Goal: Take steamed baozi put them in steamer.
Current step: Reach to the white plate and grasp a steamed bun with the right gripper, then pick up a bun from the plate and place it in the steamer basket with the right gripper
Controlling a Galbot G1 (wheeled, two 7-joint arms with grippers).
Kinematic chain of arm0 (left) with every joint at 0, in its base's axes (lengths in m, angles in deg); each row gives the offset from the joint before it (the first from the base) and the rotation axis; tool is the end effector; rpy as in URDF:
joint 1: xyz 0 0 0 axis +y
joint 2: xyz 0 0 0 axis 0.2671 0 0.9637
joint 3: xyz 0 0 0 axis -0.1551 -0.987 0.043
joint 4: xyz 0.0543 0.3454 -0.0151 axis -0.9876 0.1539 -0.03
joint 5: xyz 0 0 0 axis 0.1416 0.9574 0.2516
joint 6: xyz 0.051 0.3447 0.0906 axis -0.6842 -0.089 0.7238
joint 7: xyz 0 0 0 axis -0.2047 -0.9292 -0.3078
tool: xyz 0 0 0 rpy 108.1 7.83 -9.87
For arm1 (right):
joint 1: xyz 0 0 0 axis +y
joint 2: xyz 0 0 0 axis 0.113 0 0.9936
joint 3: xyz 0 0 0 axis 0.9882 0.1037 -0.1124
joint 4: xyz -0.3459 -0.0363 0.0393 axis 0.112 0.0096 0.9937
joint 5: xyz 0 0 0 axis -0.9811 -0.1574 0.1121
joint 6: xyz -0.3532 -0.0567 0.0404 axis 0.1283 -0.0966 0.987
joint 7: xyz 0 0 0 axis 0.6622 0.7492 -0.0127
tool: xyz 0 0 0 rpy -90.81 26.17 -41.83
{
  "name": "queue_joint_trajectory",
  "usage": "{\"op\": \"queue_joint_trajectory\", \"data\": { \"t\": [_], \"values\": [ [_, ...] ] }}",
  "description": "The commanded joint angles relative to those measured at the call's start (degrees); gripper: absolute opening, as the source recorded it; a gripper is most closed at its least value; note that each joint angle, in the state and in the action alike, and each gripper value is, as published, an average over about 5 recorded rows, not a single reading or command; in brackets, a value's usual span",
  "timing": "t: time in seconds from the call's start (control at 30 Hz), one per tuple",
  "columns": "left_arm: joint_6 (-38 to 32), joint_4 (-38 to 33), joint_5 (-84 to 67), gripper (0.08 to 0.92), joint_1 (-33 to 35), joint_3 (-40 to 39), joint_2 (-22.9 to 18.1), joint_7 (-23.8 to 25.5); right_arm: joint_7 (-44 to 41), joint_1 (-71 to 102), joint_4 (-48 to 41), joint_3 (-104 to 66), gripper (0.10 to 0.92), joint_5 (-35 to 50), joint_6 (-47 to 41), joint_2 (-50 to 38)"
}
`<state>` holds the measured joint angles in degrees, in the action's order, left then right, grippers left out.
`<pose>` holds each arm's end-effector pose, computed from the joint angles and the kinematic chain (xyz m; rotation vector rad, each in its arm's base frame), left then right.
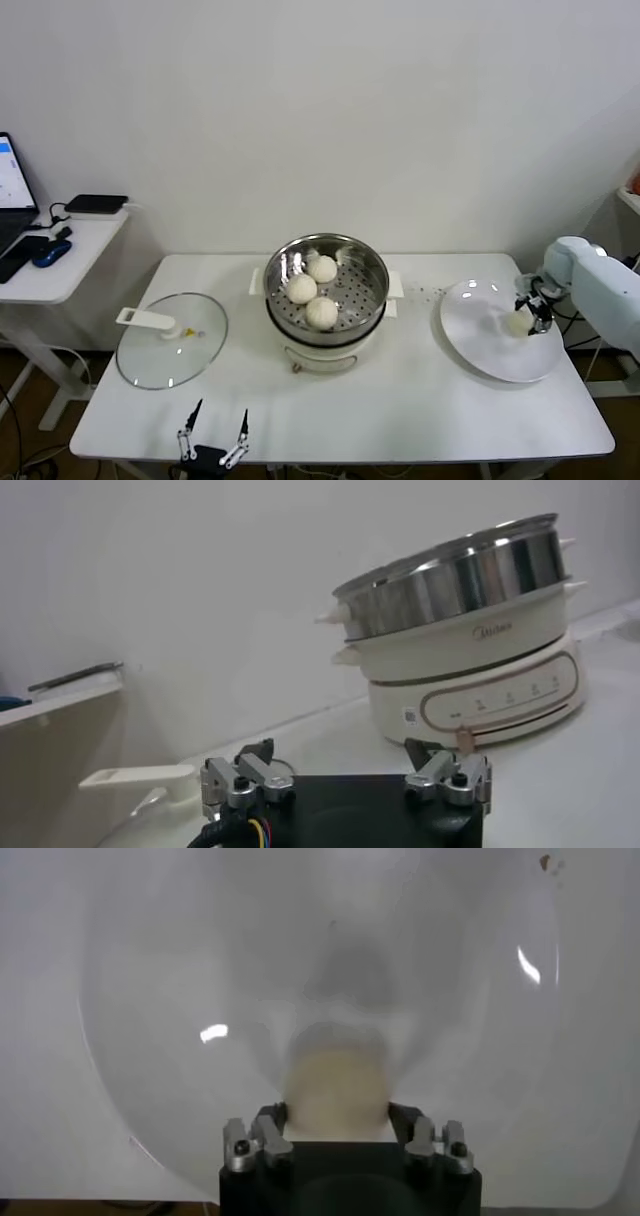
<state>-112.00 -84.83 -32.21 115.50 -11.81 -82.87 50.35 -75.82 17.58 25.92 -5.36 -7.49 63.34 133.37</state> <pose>0.0832 0.0217 -0.4391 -0.1286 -3.0472 -0.4689 0.5711 -0.3015 -0.2354 1.1069 -1.1697 1.4358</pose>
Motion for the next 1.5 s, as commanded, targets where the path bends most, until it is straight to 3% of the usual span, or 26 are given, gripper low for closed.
{"op": "queue_joint_trajectory", "data": {
  "t": [0.03,0.2,0.43,0.57,0.73,1.1,1.5],
  "values": [
    [0.01,0.06,-0.01,0.823,0.08,0.1,0.11,0.02,-1.78,-2.86,1.82,2.66,0.641,2.51,-0.26,-0.75],
    [0.02,-0.19,-0.16,0.823,0.17,0.26,0.27,0.04,-3.31,-13.01,8.88,16.13,0.604,14.82,-3.18,-3.69],
    [0.11,-0.26,-0.27,0.823,0.0,-0.05,0.56,0.13,-1.83,-40.27,33.02,45.83,0.602,41.24,-13.93,-5.48],
    [0.19,-0.54,-0.31,0.823,-0.09,-0.33,0.59,0.19,-0.17,-50.25,43.18,51.89,0.602,49.73,-18.86,-2.69],
    [0.33,-0.68,-0.18,0.823,-0.22,-0.53,0.77,0.16,1.25,-56.59,47.8,51.83,0.602,58.38,-22.88,2.38],
    [0.74,-1.69,0.39,0.823,0.1,-0.74,0.74,0.2,5.84,-49.8,49.23,44.77,0.602,64.43,-29.33,11.53],
    [0.56,-2.46,0.73,0.823,1.08,-0.5,0.9,0.2,8.24,-36.55,40.28,40.33,0.61,58.96,-31.38,18.16]
  ]
}}
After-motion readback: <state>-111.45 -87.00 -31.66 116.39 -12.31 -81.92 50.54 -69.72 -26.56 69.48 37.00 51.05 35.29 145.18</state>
